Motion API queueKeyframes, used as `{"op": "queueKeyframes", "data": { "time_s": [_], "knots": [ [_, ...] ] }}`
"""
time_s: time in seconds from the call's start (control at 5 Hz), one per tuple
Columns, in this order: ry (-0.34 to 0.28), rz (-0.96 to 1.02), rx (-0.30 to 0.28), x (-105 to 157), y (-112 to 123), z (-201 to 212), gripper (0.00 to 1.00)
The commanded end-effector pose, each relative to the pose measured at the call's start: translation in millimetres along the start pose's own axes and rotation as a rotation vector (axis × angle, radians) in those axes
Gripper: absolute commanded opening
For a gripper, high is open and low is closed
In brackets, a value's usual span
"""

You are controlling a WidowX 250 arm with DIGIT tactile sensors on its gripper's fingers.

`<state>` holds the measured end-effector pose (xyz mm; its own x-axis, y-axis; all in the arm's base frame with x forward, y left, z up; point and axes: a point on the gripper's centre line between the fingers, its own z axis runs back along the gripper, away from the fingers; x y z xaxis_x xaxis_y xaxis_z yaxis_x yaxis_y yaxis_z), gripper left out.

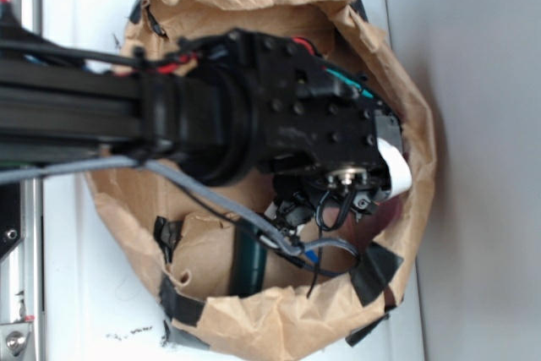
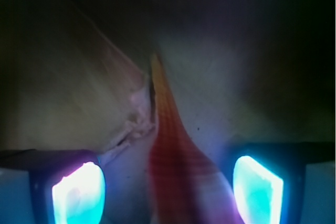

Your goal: Grab the shell.

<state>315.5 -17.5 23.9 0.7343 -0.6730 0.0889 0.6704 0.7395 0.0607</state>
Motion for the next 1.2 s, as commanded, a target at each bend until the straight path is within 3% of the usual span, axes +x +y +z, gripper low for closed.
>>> {"op": "queueKeyframes", "data": {
  "time_s": [0.0,0.2,0.6,0.8,1.0],
  "knots": [
    [-0.046,-0.018,0.055,10.1,-18.7,8.8,0.00],
    [-0.074,-0.027,0.056,5.7,-28.5,19.9,0.00],
    [-0.218,0.031,-0.017,1.5,-21.2,89.4,0.00],
    [-0.245,0.253,-0.064,-8.1,-20.3,136.4,0.00],
    [-0.206,0.457,-0.085,-19.3,-25.7,166.3,0.00]
  ]
}}
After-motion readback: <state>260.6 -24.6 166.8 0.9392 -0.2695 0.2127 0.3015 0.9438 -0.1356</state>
